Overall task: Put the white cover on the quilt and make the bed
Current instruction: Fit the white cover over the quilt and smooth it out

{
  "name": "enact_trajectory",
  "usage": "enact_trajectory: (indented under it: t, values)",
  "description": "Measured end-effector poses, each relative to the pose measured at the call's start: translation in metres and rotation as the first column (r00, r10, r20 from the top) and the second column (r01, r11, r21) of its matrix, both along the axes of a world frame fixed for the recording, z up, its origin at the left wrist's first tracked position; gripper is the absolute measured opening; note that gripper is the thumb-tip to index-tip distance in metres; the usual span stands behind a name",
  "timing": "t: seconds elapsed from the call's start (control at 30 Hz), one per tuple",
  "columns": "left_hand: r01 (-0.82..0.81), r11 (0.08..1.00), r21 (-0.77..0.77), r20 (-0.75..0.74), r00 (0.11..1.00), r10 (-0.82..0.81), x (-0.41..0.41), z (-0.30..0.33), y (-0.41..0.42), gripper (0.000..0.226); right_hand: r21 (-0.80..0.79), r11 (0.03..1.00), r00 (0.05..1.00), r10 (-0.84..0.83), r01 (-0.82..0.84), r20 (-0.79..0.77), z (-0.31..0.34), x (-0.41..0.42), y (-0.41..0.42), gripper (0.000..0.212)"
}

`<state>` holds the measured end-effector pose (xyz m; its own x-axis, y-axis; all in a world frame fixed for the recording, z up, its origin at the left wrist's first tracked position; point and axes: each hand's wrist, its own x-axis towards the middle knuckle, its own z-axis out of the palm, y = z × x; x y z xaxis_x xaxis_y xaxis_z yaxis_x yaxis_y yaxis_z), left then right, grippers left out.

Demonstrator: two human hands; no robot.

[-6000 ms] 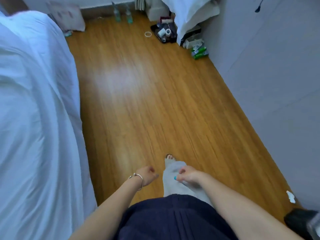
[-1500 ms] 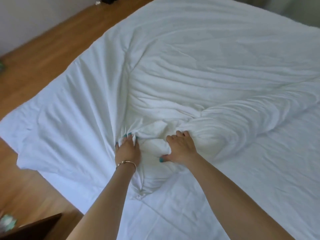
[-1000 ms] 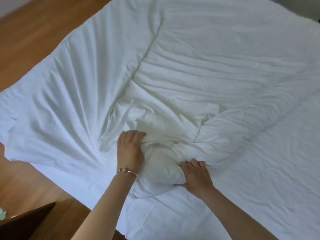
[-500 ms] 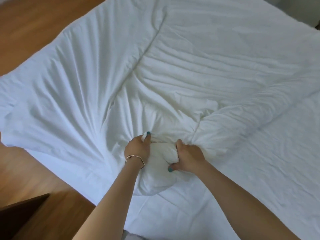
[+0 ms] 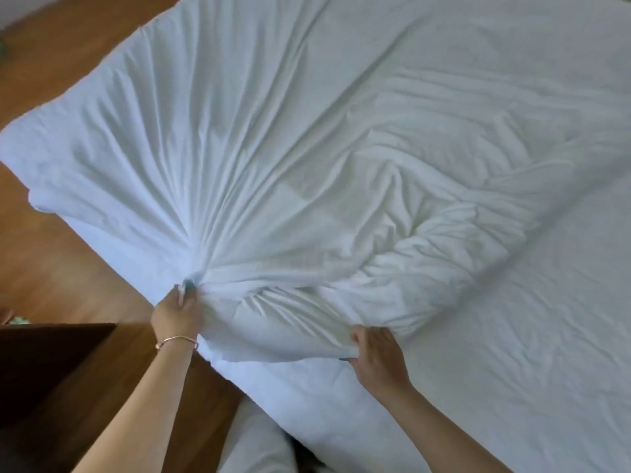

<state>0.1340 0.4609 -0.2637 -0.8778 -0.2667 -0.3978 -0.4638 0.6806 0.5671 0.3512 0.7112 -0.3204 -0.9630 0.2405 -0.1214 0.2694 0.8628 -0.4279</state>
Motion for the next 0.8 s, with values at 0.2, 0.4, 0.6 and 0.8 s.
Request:
enact_trajectory:
  t: [0.2, 0.4, 0.6, 0.8]
  values:
    - [0.102, 0.985, -0.136, -0.38, 0.913, -0.147, 0.046, 0.032, 0.053, 0.042, 0.081, 0.984, 0.986, 0.154, -0.159, 0.065, 0.007, 0.033, 0.012, 0.061]
    - [0.88, 0.39, -0.273, 0.04, 0.415, -0.909, 0.058, 0.017, 0.165, 0.057, 0.205, 0.949, 0.966, 0.255, -0.241, -0.042, 0.032, 0.0, 0.03, 0.048]
    - [0.902, 0.428, -0.057, 0.334, 0.421, -0.843, -0.005, -0.01, 0.139, 0.043, 0.272, 0.931, 0.969, 0.22, -0.244, 0.115, 0.04, -0.053, 0.036, 0.107]
    - [0.868, 0.428, -0.25, 0.316, 0.491, -0.812, -0.076, -0.014, 0.098, 0.041, 0.231, 0.889, 0.869, 0.28, -0.395, 0.408, 0.046, -0.108, 0.037, 0.119]
